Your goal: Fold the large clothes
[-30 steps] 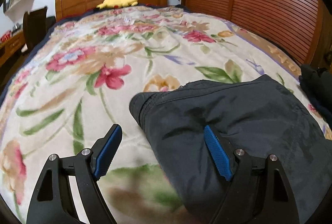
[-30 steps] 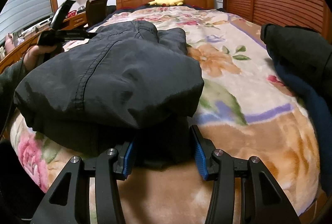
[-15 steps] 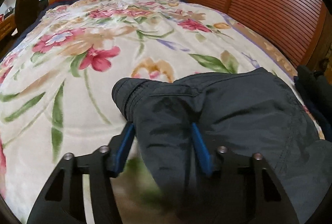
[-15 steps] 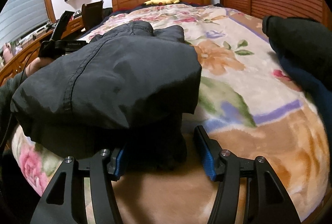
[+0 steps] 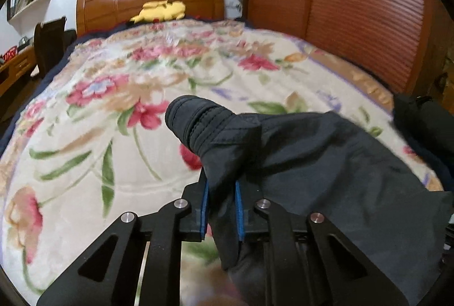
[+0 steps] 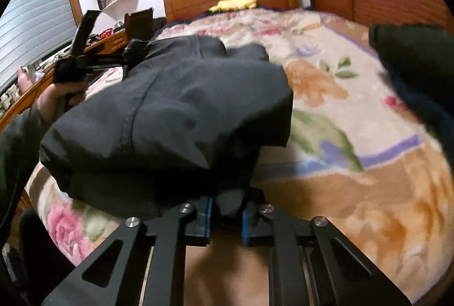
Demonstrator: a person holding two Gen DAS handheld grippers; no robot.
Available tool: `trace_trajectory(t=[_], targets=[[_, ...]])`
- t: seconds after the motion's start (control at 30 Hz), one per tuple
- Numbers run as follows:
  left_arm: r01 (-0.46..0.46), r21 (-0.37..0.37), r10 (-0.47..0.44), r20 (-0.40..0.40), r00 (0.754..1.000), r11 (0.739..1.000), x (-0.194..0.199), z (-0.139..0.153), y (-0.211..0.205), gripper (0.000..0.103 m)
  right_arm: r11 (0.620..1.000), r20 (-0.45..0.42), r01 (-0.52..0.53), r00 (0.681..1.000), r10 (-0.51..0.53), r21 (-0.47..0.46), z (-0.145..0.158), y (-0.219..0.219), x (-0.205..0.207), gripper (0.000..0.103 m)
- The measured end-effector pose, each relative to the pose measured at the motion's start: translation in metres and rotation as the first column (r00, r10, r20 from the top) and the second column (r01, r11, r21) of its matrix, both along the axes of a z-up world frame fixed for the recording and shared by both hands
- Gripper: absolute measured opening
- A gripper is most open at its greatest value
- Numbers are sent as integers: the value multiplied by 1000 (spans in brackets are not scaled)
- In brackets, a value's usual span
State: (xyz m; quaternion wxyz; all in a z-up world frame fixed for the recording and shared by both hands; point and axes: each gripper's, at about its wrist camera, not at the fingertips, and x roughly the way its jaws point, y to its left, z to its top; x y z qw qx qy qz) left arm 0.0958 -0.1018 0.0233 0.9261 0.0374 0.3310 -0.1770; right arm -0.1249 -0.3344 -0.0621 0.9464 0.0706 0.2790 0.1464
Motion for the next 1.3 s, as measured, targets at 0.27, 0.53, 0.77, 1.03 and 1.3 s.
trace_trajectory(t=[0.27, 0.53, 0.77, 1.03, 1.3], targets=[[55, -21, -53, 105, 993, 998, -59, 42, -11, 15, 1000, 101, 14, 995, -13, -11, 25, -5, -26, 9], [58, 12, -59, 126, 990, 998, -82, 56, -17, 15, 999, 144, 26, 989, -19, -48, 29, -7, -38, 8], [69, 35, -73, 131, 989, 997, -96, 56, -21, 15, 996, 156, 43, 987, -29, -83, 28, -19, -42, 8], [82, 76, -93, 151, 984, 994, -109, 60, -34, 15, 995, 142, 33, 990, -19, -94, 29, -23, -42, 8], [89, 107, -107, 180, 978, 990, -116, 64, -43, 15, 996, 141, 27, 990, -14, -91, 24, -33, -37, 8]])
